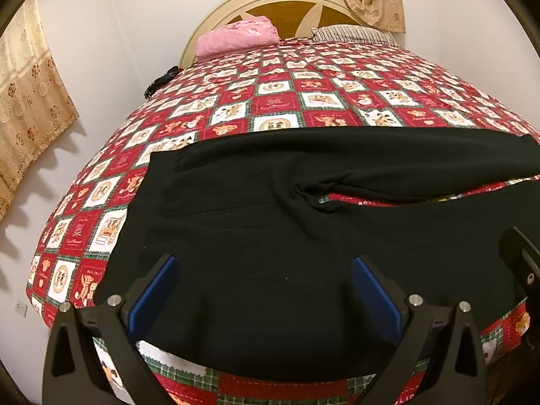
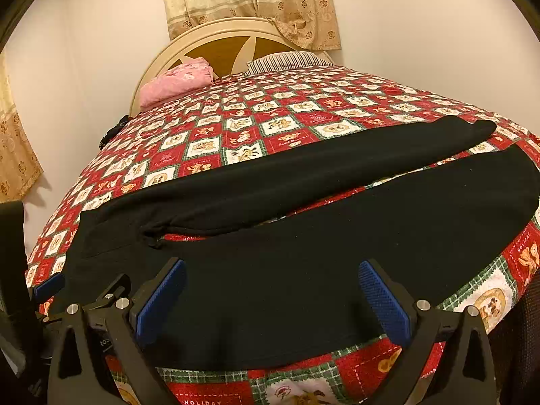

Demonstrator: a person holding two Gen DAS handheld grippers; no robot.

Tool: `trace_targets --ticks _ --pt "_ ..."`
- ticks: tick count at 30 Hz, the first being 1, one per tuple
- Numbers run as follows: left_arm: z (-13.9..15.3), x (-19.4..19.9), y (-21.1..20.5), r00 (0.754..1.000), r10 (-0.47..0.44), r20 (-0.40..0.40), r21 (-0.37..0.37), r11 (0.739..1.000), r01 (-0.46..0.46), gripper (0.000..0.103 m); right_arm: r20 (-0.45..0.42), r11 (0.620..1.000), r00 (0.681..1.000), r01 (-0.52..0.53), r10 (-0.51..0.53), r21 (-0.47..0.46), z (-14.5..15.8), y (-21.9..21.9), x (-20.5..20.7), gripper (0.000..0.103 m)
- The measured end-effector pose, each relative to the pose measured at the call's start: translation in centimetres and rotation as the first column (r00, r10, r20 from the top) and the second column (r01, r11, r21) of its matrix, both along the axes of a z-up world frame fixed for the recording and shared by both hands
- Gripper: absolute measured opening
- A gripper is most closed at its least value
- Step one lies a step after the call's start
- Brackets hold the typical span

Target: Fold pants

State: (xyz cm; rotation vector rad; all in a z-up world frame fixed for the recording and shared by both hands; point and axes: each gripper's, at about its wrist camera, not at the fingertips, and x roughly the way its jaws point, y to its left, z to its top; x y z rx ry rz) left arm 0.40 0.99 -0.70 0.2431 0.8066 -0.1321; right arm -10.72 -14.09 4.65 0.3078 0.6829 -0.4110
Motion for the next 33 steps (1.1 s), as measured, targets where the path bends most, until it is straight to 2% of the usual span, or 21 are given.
trace_targets --ticks 33 --pt "-0.02 -0.18 -0.15 1.0 0.0 -0.003 -0.004 1.0 0.0 0.103 -0.009 1.0 1.0 0.007 -0.007 0.004 -0.11 0.32 -0.13 0.102"
